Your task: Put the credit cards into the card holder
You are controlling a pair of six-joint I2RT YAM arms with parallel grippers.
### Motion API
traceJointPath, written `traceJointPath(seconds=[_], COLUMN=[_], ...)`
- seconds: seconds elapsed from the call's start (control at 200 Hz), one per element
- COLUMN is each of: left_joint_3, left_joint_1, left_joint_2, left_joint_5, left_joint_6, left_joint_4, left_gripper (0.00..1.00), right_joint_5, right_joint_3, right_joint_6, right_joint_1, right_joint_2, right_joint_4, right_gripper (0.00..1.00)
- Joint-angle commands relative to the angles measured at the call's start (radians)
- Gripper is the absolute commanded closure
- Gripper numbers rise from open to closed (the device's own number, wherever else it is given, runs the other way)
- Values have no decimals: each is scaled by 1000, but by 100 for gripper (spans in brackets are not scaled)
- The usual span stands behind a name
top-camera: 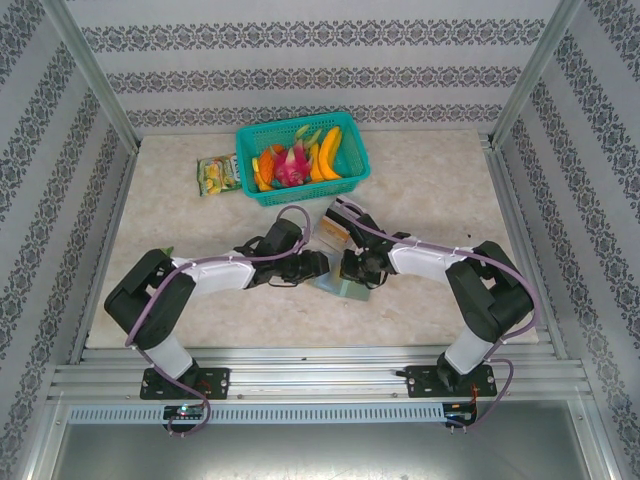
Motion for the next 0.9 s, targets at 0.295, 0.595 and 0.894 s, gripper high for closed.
traceJointPath(seconds=[0.295, 0.595, 0.894], left_joint_3=[-9, -107, -211], left_joint_1=[10, 3, -45], left_joint_2=[115, 119, 67], left_joint_5=[-9, 32, 15], left_joint_6=[-35, -100, -186], left_joint_4=[11, 106, 169], left_gripper=[71, 73, 76], right_joint_5=[21, 55, 3], right_joint_3=[-73, -140, -49], right_joint_6=[-20, -22, -177], right_joint_1=[-34, -82, -81], right_joint_2=[-51, -87, 45], right_joint_4=[-13, -56, -48], right_gripper=[89, 88, 89])
